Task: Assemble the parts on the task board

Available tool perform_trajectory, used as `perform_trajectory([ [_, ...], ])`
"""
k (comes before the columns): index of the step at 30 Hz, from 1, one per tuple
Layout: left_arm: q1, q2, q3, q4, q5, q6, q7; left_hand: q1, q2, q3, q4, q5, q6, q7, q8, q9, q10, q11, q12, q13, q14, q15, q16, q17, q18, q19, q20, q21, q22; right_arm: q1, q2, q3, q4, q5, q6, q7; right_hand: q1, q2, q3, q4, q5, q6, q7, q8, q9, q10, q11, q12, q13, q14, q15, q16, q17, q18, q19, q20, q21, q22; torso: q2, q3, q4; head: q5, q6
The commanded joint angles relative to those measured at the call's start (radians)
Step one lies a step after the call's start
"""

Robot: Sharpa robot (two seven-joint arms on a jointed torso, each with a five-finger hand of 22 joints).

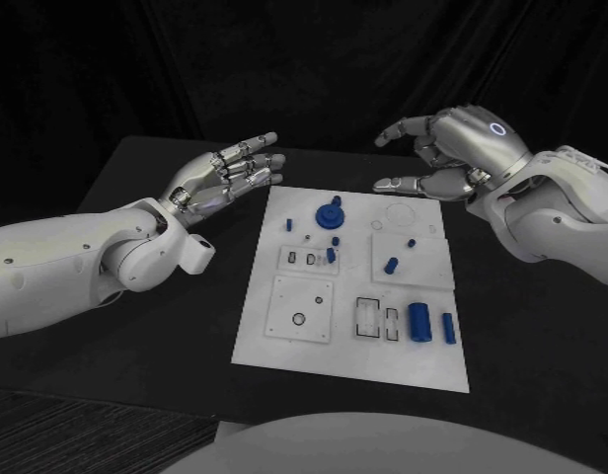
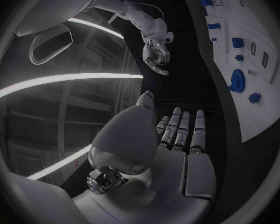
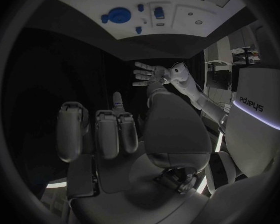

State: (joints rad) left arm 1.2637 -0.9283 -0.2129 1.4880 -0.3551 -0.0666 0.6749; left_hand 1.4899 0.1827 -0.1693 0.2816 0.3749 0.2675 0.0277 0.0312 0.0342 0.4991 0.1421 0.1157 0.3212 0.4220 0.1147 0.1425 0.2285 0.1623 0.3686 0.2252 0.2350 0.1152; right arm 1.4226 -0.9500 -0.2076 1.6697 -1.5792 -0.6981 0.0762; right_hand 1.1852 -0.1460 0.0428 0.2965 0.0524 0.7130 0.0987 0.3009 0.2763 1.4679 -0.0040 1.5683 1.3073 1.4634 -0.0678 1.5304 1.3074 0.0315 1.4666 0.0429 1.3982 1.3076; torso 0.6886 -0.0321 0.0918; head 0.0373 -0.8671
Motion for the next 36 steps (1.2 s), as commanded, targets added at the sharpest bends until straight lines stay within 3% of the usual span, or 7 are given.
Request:
perform_trajectory([
  [1, 0.010, -0.003, 0.001, 0.005, -0.215, -0.160, 0.086, 0.014, -0.002, -0.004, 0.006, 0.001, 0.001, 0.013, 0.003, 0.001, 0.100, 0.022, 0.060, 0.140, 0.140, 0.016, 0.061, 0.110, 0.017, 0.150, 0.009, 0.086, 0.035, 0.007, -0.007, 0.000, -0.003, 0.049, -0.092, 0.038, 0.004, 0.014, 0.000, -0.004, -0.001, 0.013, 0.000, 0.009, 0.001, 0.103, 0.006, 0.003, 0.264, 0.096, 0.004, 0.002, 0.212, 0.008, 0.035, 0.003, 0.005, 0.211, -0.012, 0.0107, -0.0111, -0.003, -0.005],
  [10, 0.025, 0.006, 0.001, 0.012, -0.470, -0.290, -0.100, 0.015, -0.019, -0.005, 0.008, -0.028, 0.059, 0.119, 0.010, 0.007, 0.235, 0.014, 0.607, 0.678, 0.331, 0.003, 0.685, 0.656, 0.002, 0.432, -0.012, 0.505, 0.289, 0.000, -0.001, 0.000, -0.033, 0.054, -0.086, 0.020, 0.051, 0.044, 0.020, -0.010, 0.003, 0.026, 0.003, 0.023, -0.001, 0.103, 0.009, 0.003, 0.264, 0.095, 0.007, 0.001, 0.210, 0.008, 0.035, 0.005, 0.005, 0.211, -0.027, 0.0345, -0.0469, 0.019, -0.006],
  [14, 0.030, 0.015, 0.001, 0.018, -0.537, -0.305, -0.189, -0.013, -0.014, 0.009, 0.012, -0.045, 0.257, 0.149, 0.061, 0.027, 0.620, -0.031, 1.156, 1.029, 0.606, -0.037, 1.187, 0.996, -0.045, 0.494, -0.066, 0.945, 0.735, -0.011, -0.003, 0.000, -0.040, 0.054, -0.079, 0.013, 0.069, 0.055, 0.025, -0.013, 0.014, 0.028, 0.005, 0.026, -0.003, 0.103, 0.010, 0.003, 0.264, 0.095, 0.008, 0.001, 0.209, 0.008, 0.034, 0.007, 0.004, 0.211, -0.031, 0.0418, -0.0557, 0.026, -0.006],
  [16, 0.035, 0.022, 0.001, 0.025, -0.588, -0.305, -0.270, -0.047, -0.010, 0.004, 0.007, -0.069, 0.425, 0.154, 0.147, 0.056, 1.063, -0.032, 1.451, 1.246, 1.149, -0.046, 1.428, 1.342, -0.096, 0.821, -0.079, 1.196, 1.127, -0.018, -0.006, 0.000, -0.045, 0.055, -0.067, 0.006, 0.072, 0.058, 0.026, -0.014, 0.016, 0.028, 0.005, 0.027, -0.003, 0.103, 0.011, 0.003, 0.264, 0.095, 0.009, 0.001, 0.209, 0.008, 0.034, 0.007, 0.004, 0.211, -0.035, 0.0477, -0.0624, 0.031, -0.006],
  [21, 0.051, 0.042, 0.001, 0.032, -0.642, -0.243, -0.425, -0.114, -0.006, -0.019, 0.004, -0.117, 0.522, 0.139, 0.259, 0.108, 1.072, -0.043, 1.455, 1.250, 1.149, -0.060, 1.428, 1.342, -0.162, 1.200, -0.069, 1.335, 1.454, -0.035, -0.013, 0.000, -0.052, 0.055, -0.047, -0.005, 0.077, 0.063, 0.027, -0.014, 0.020, 0.030, 0.006, 0.029, -0.003, 0.103, 0.012, 0.003, 0.264, 0.095, 0.009, 0.000, 0.208, 0.009, 0.034, 0.007, 0.003, 0.210, -0.048, 0.0604, -0.0813, 0.048, -0.006],
  [31, 0.082, 0.109, 0.002, 0.034, -0.673, -0.037, -0.753, -0.284, 0.008, -0.078, 0.007, -0.209, 0.669, 0.028, 0.584, 0.467, 1.072, -0.144, 1.455, 1.250, 1.149, -0.154, 1.428, 1.342, -0.162, 1.202, -0.148, 1.336, 1.456, -0.067, -0.022, 0.000, -0.064, 0.055, -0.006, -0.015, 0.085, 0.076, 0.024, -0.015, 0.036, 0.059, 0.006, 0.048, 0.000, 0.103, 0.015, 0.003, 0.264, 0.094, 0.012, -0.001, 0.206, 0.009, 0.034, 0.010, 0.001, 0.210, -0.071, 0.0729, -0.0972, 0.063, -0.006],
  [36, 0.088, 0.162, 0.002, 0.002, -0.745, 0.015, -0.862, -0.354, 0.007, -0.106, 0.006, -0.257, 0.685, 0.011, 0.631, 0.576, 1.072, -0.162, 1.455, 1.250, 1.149, -0.171, 1.428, 1.342, -0.162, 1.202, -0.165, 1.336, 1.456, -0.076, -0.024, 0.000, -0.067, 0.055, 0.010, -0.019, 0.085, 0.080, 0.023, -0.015, 0.042, 0.064, 0.007, 0.051, 0.000, 0.103, 0.016, 0.003, 0.264, 0.094, 0.013, -0.001, 0.206, 0.009, 0.034, 0.010, 0.003, 0.210, -0.079, 0.0777, -0.1006, 0.066, -0.006],
])
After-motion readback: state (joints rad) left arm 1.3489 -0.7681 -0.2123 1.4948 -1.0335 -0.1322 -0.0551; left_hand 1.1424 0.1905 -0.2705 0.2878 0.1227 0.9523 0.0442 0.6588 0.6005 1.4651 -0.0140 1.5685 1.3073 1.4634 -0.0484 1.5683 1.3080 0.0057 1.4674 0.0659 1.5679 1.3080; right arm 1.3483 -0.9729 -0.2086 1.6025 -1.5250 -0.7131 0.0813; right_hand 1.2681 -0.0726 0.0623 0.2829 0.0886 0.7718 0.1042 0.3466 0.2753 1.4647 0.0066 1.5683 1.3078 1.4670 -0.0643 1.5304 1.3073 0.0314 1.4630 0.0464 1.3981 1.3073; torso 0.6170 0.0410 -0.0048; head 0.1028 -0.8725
